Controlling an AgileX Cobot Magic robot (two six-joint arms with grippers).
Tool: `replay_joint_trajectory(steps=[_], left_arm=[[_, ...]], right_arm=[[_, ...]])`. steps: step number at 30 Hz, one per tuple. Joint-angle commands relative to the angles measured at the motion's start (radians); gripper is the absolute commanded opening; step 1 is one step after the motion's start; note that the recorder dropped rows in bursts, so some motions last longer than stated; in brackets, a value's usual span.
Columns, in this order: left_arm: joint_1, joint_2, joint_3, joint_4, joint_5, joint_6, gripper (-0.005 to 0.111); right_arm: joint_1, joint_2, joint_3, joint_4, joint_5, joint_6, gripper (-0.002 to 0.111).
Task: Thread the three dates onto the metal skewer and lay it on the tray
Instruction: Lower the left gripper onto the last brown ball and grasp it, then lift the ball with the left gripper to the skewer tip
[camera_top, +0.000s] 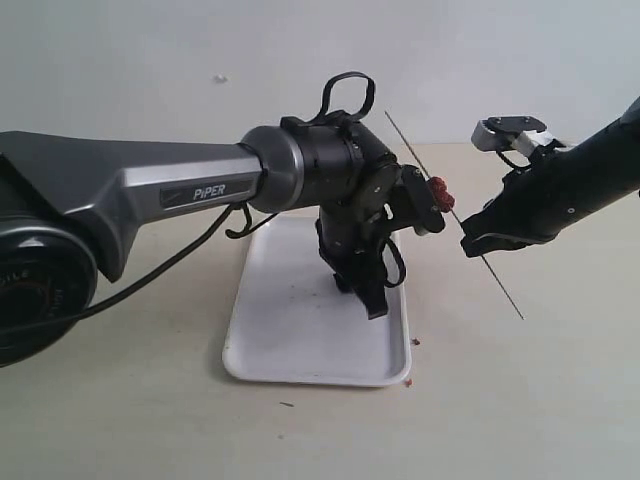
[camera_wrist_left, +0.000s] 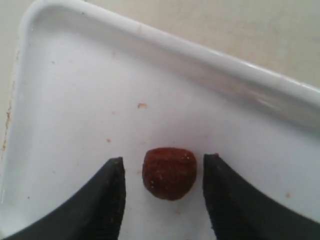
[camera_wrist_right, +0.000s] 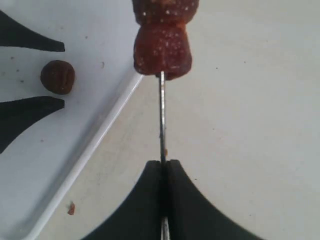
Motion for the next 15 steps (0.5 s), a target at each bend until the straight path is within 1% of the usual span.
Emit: replay_joint_trajectory(steps=[1, 3, 6, 7, 15], left_arm=[[-0.004, 0.004, -0.002, -0.008, 0.017, -0.023, 0.046], [-0.004, 0.004, -0.002, -0.008, 0.03, -0.025, 0.043], [-0.004, 0.004, -0.002, -0.008, 0.054, -0.034, 0.028], [-0.004, 0.004, -0.002, -0.008, 0.056, -0.034, 0.027], [-0.004, -0.005, -0.002, -0.004, 0.056, -0.072, 0.027]], right_arm=[[-0.004, -0.002, -0.003, 0.004, -0.003, 0.0, 0.0], [-0.004, -0.002, -0.003, 0.004, -0.003, 0.0, 0.0], [-0.004, -0.002, -0.003, 0.004, -0.003, 0.0, 0.0], [-0.004, -0.002, -0.003, 0.004, -0.003, 0.0, 0.0], [-0.004, -0.002, -0.003, 0.001, -0.003, 0.0, 0.0]])
